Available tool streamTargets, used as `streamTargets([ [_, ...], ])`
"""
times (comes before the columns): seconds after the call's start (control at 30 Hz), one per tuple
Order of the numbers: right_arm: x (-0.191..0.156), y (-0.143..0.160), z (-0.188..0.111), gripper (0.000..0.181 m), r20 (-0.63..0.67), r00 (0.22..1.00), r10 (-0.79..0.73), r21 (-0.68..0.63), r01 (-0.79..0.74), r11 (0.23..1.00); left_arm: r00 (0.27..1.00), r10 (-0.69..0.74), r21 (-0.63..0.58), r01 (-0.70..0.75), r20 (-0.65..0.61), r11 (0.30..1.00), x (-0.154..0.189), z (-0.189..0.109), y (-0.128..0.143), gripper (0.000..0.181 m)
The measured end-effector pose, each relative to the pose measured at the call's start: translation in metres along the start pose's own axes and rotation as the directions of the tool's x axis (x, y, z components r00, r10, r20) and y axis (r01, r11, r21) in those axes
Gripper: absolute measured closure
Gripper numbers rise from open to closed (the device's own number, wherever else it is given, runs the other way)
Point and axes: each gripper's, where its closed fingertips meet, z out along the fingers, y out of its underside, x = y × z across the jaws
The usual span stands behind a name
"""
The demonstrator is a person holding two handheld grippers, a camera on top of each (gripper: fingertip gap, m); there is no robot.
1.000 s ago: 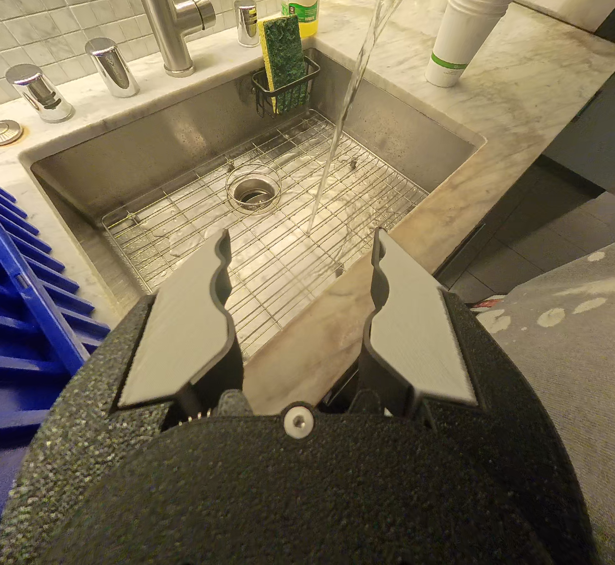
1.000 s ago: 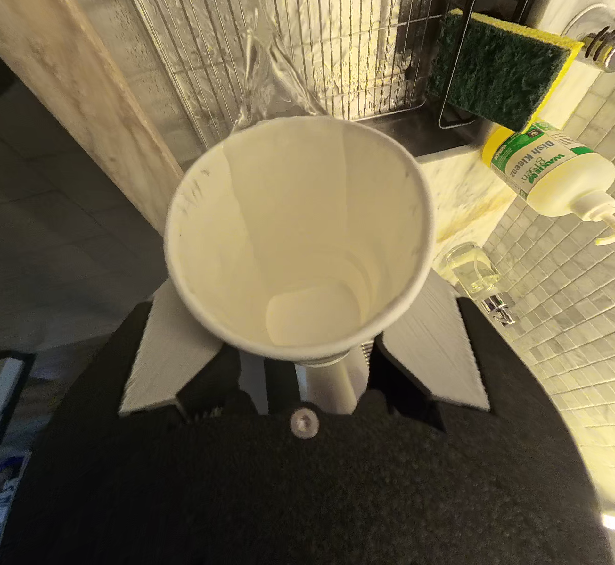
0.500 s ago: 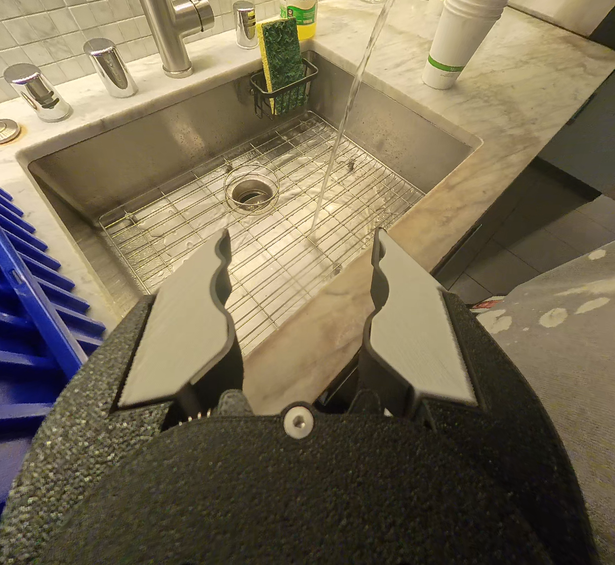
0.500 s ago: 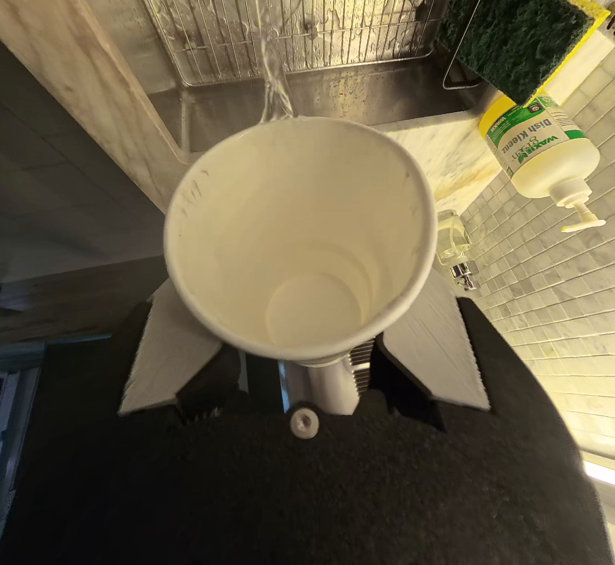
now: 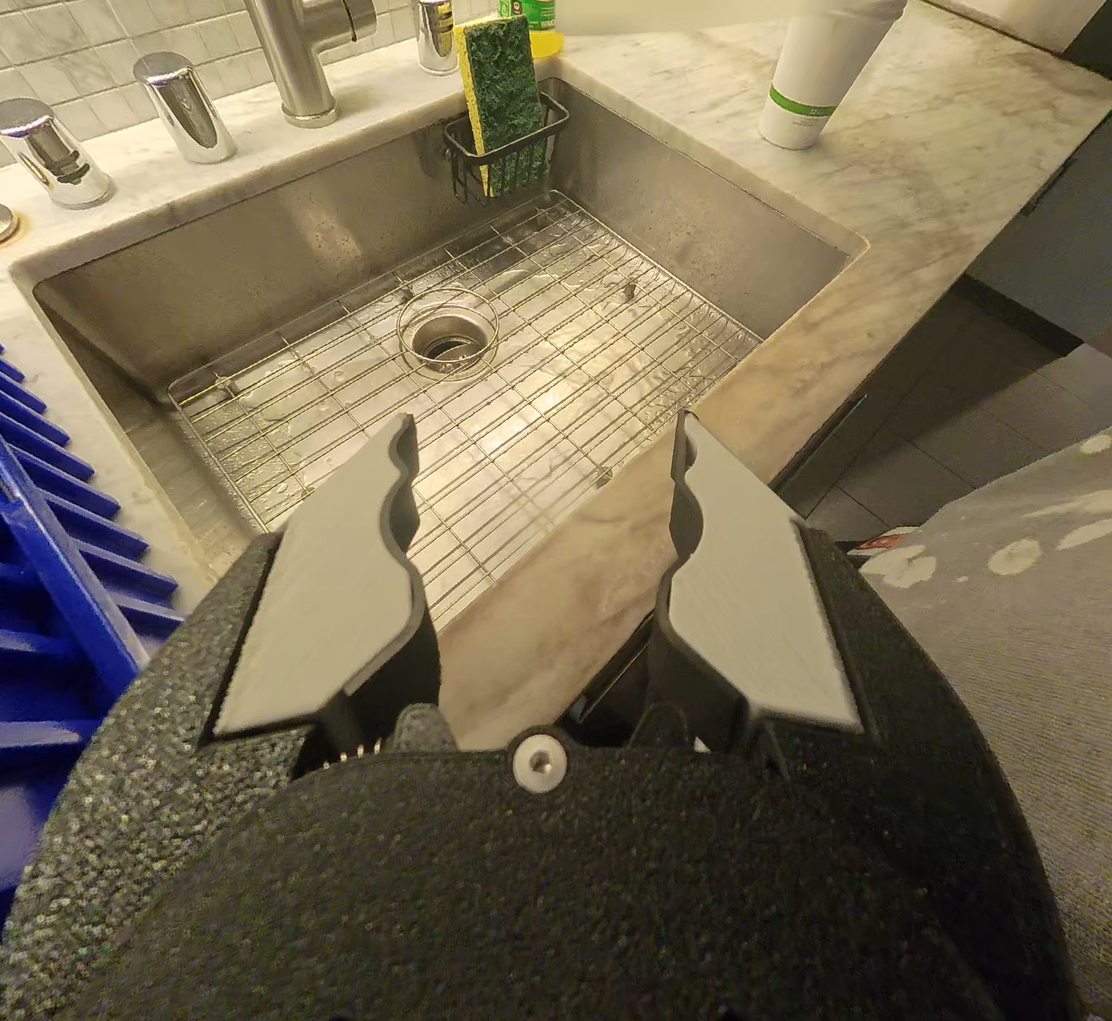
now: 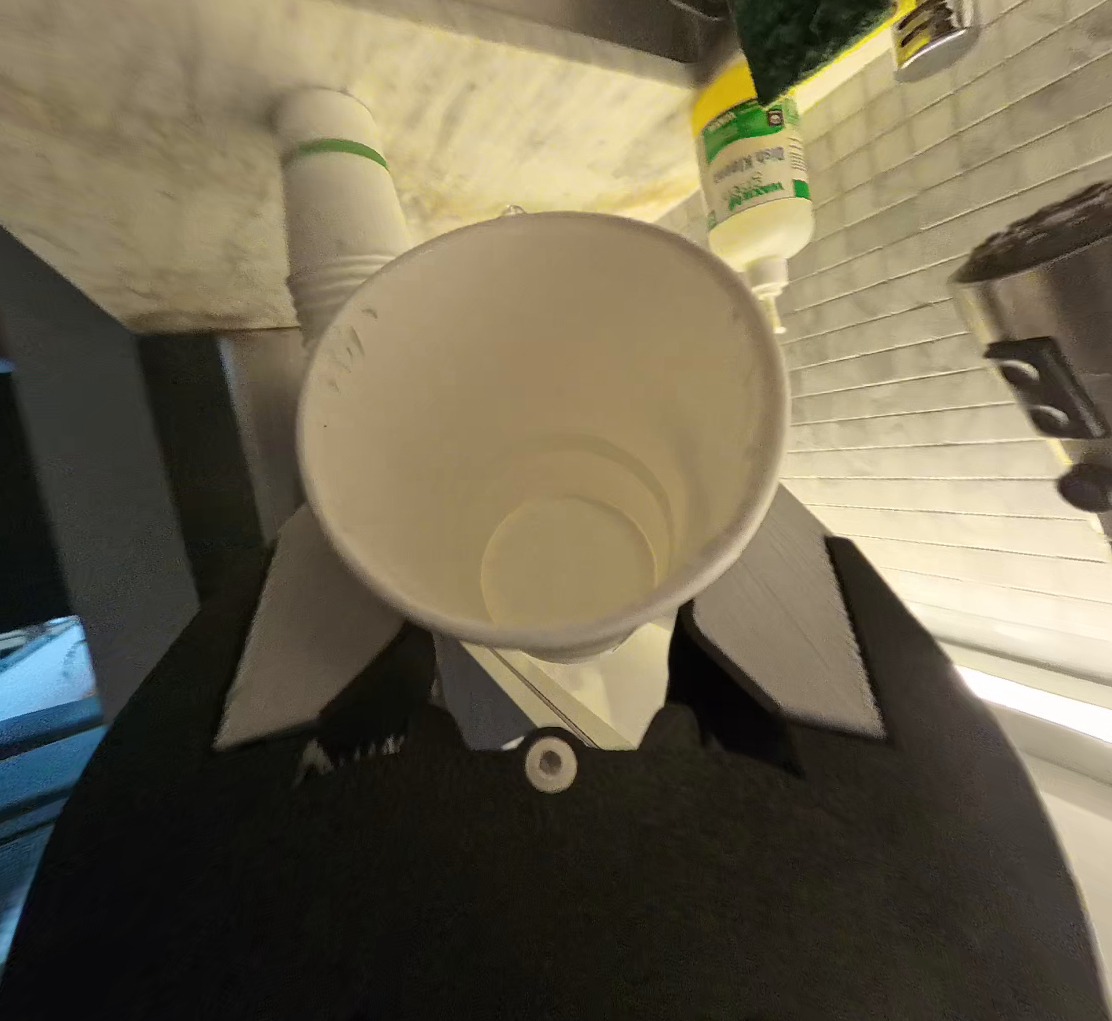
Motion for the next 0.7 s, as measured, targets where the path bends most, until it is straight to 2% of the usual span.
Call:
streamTargets([
  [0.1, -0.001, -0.006, -0.002, 0.087, -0.056, 0.998, -0.013, 0.008, 0.014, 1.000, 1.000, 0.006, -0.005, -0.006, -0.007, 1.000, 0.003, 0.003, -0.002, 0.097],
  [0.2, -0.017, -0.019, -0.001, 0.086, 0.027, 0.992, 0.120, 0.162, -0.123, 0.979, 1.000, 0.018, -0.010, -0.018, -0.020, 1.000, 0.007, 0.007, -0.005, 0.097],
  [0.23, -0.023, -0.024, -0.001, 0.086, 0.085, 0.976, 0.199, 0.242, -0.214, 0.946, 0.999, 0.023, -0.009, -0.023, -0.025, 1.000, 0.008, 0.009, -0.006, 0.097],
  [0.3, -0.034, -0.032, 0.000, 0.085, 0.246, 0.900, 0.360, 0.373, -0.431, 0.822, 0.999, 0.032, -0.012, -0.032, -0.033, 0.999, 0.011, 0.012, -0.009, 0.096],
  [0.4, -0.044, -0.032, -0.001, 0.084, 0.486, 0.700, 0.524, 0.469, -0.714, 0.519, 0.998, 0.043, -0.019, -0.044, -0.043, 0.999, 0.015, 0.019, -0.013, 0.096],
  [0.5, -0.050, -0.019, 0.005, 0.083, 0.673, 0.444, 0.592, 0.460, -0.877, 0.134, 0.997, 0.060, -0.033, -0.062, -0.055, 0.998, 0.021, 0.029, -0.016, 0.097],
  [0.6, -0.057, 0.014, 0.021, 0.082, 0.786, 0.172, 0.594, 0.398, -0.876, -0.272, 0.995, 0.081, -0.035, -0.084, -0.062, 0.996, 0.029, 0.040, -0.025, 0.097],
  [0.67, -0.063, 0.048, 0.035, 0.082, 0.824, -0.004, 0.566, 0.356, -0.774, -0.524, 0.994, 0.093, -0.036, -0.096, -0.065, 0.995, 0.035, 0.048, -0.033, 0.097],
  [0.7, -0.068, 0.065, 0.040, 0.082, 0.843, -0.063, 0.535, 0.341, -0.706, -0.621, 0.993, 0.098, -0.036, -0.101, -0.066, 0.994, 0.038, 0.052, -0.036, 0.097],
])
